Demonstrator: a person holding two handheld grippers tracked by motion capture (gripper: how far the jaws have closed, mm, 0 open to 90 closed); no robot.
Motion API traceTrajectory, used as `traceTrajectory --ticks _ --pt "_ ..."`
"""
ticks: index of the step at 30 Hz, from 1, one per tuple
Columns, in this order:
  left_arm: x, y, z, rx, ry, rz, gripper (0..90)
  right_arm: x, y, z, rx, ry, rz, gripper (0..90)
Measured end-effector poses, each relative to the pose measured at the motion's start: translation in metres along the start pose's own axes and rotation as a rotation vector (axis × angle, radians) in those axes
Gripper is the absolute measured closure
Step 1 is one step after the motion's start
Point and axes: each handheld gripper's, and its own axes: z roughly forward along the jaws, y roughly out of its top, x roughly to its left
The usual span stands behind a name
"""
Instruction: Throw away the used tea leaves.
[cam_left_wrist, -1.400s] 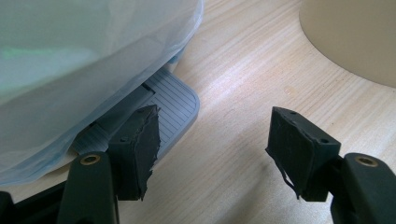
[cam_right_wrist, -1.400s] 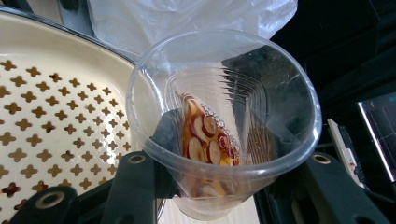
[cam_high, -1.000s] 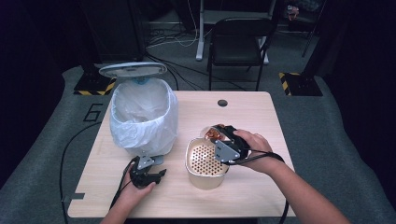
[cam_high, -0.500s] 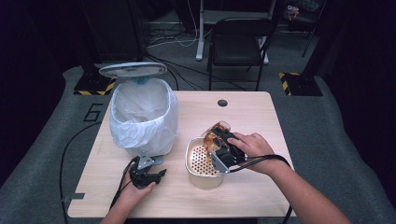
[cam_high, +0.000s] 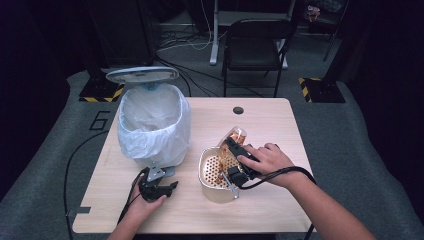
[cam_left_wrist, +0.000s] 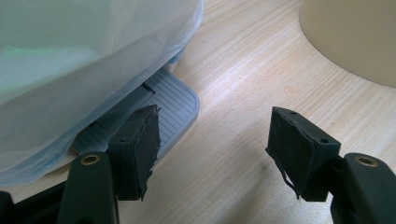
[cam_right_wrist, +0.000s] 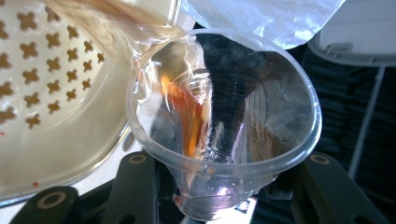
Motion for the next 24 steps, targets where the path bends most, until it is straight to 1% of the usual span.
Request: traceTrajectory --ticks 1,2,3,4,5,6,7,8,9,10,11,15,16,17,18,19,20,21,22,23,24 --pt "-0.001 0.000 0.001 -0.012 0.000 -0.013 34.1 0.000 0.001 -0.001 0.003 -0.002 -0.025 56.6" --pt "0.001 0.000 0.000 0.003 0.005 0.020 34.1 0.001 0.001 -0.001 0.005 -0.014 -0.043 56.6" --pt "0.002 0.000 -0.001 0.008 0.004 0.028 34.1 0.002 0.002 -0.001 0.008 -0.033 -0.076 56.6" --pt "0.001 0.000 0.000 0.000 0.004 0.020 34.1 0.000 0.002 -0.002 0.015 -0.024 -0.120 56.6" --pt "0.001 0.001 -0.001 0.005 0.004 0.021 34.1 0.001 0.003 -0.002 0.017 -0.035 -0.140 56.6" --pt "0.002 0.000 -0.001 0.006 0.004 0.027 34.1 0.001 0.003 -0.002 0.015 -0.031 -0.146 56.6" --pt "0.002 0.000 -0.001 0.006 0.005 0.026 34.1 0.002 0.004 -0.002 0.013 -0.081 -0.198 56.6" --pt "0.002 0.000 -0.001 0.006 0.004 0.026 34.1 0.003 0.004 -0.002 0.011 -0.082 -0.225 56.6" --pt "0.002 0.000 -0.001 0.006 0.004 0.025 34.1 0.010 0.005 0.000 -0.020 -0.065 -0.152 56.6" --pt "0.002 0.000 -0.001 0.006 0.004 0.026 34.1 0.011 0.004 0.000 -0.016 -0.066 -0.169 56.6" --pt "0.002 0.000 -0.001 0.006 0.004 0.026 34.1 0.008 0.004 -0.002 0.010 -0.066 -0.242 56.6" --pt "0.002 0.000 -0.001 0.005 0.004 0.026 34.1 0.013 0.004 -0.004 0.015 -0.109 -0.279 56.6" --pt "0.002 0.000 -0.001 0.006 0.004 0.027 34.1 0.015 0.004 -0.004 0.018 -0.109 -0.304 56.6" --pt "0.002 0.001 -0.001 0.008 0.004 0.027 34.1 0.017 0.003 -0.004 0.017 -0.112 -0.306 56.6" --pt "0.002 0.001 -0.001 0.012 0.003 0.028 34.0 0.017 0.003 -0.004 0.018 -0.126 -0.313 56.6" --pt "0.002 0.001 -0.001 0.010 0.005 0.028 34.0 0.018 0.003 -0.004 0.019 -0.129 -0.306 56.6" --pt "0.001 0.001 -0.001 0.010 0.006 0.027 34.1 0.022 0.003 -0.004 0.026 -0.138 -0.247 56.6" --pt "0.001 0.001 -0.001 0.007 0.005 0.027 34.1 0.025 0.003 -0.003 0.023 -0.165 -0.200 56.6" --pt "0.001 0.001 -0.001 0.007 0.005 0.026 34.1 0.018 0.002 -0.004 0.021 -0.158 -0.314 56.6" --pt "0.002 0.001 -0.001 0.007 0.006 0.026 34.1 0.020 0.001 -0.005 0.029 -0.149 -0.287 56.6" --pt "0.001 0.001 -0.001 0.007 0.006 0.026 34.1 0.022 0.002 -0.005 0.035 -0.158 -0.238 56.6"
